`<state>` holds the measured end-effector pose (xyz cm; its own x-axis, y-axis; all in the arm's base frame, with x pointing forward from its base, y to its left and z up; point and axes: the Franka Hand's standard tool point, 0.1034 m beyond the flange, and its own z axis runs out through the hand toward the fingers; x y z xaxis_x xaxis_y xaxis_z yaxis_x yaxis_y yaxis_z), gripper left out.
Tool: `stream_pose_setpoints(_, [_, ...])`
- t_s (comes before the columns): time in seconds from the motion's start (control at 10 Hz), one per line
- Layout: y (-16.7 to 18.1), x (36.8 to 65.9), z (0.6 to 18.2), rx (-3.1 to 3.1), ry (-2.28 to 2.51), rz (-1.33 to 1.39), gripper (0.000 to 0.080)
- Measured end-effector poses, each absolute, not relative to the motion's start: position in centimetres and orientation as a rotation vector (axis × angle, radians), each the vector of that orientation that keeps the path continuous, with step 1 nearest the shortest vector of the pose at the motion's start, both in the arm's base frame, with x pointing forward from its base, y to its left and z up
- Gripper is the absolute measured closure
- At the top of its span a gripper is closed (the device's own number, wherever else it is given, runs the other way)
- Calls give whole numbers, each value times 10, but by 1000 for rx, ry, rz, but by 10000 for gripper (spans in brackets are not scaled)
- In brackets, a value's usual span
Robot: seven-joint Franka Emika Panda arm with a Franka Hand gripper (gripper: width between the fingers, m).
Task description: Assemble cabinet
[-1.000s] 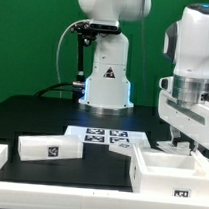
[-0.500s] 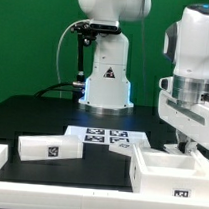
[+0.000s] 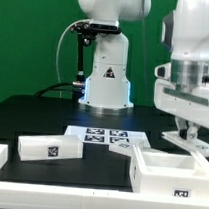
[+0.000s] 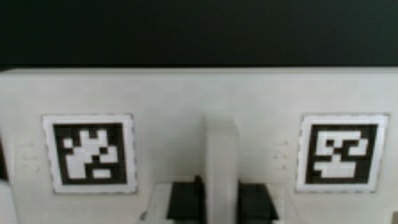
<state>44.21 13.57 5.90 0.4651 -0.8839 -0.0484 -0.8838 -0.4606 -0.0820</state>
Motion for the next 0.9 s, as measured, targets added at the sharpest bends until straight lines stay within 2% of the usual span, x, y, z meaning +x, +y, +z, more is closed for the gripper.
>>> stream_pose_setpoints(0.1, [129, 447, 63, -2591, 1578, -51, 735])
stream_pose_setpoints(0.5, [132, 444, 60, -2458, 1774, -30, 735])
stream_pose_setpoints(0.7, [129, 449, 62, -2596, 1558, -58, 735])
stream_pose_setpoints(0.9, [112, 461, 67, -2827, 1075, -181, 735])
